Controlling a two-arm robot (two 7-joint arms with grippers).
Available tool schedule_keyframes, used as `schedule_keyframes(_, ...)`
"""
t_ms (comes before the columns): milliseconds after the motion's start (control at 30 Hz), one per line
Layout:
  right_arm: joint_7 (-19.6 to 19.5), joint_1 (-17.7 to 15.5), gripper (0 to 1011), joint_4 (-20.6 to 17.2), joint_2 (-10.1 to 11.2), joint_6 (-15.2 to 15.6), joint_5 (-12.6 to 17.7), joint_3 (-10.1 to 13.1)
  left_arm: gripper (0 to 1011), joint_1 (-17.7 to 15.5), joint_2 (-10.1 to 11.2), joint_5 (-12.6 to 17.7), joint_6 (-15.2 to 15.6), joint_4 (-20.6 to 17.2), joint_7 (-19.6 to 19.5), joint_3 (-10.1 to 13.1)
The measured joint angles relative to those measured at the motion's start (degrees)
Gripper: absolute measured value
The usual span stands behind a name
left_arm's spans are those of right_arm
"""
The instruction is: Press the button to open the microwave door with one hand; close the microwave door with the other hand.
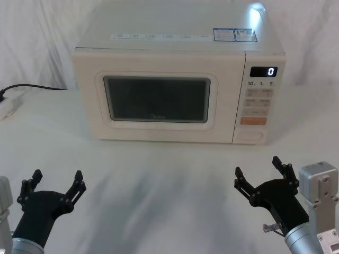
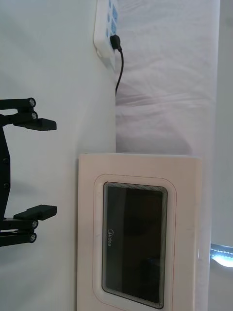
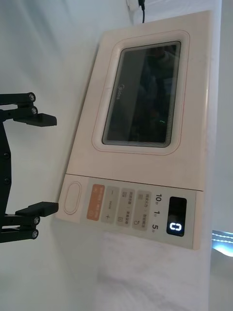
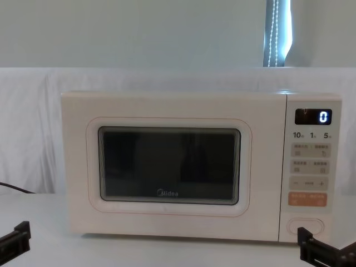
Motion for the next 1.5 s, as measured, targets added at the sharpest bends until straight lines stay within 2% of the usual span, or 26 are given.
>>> schedule_keyframes(1500, 0.0, 0.0, 1002, 0.0, 0.0, 0.0, 0.0, 0.0, 1001, 0.0, 0.0, 0.0, 0.01, 0.0, 0.0, 0.0)
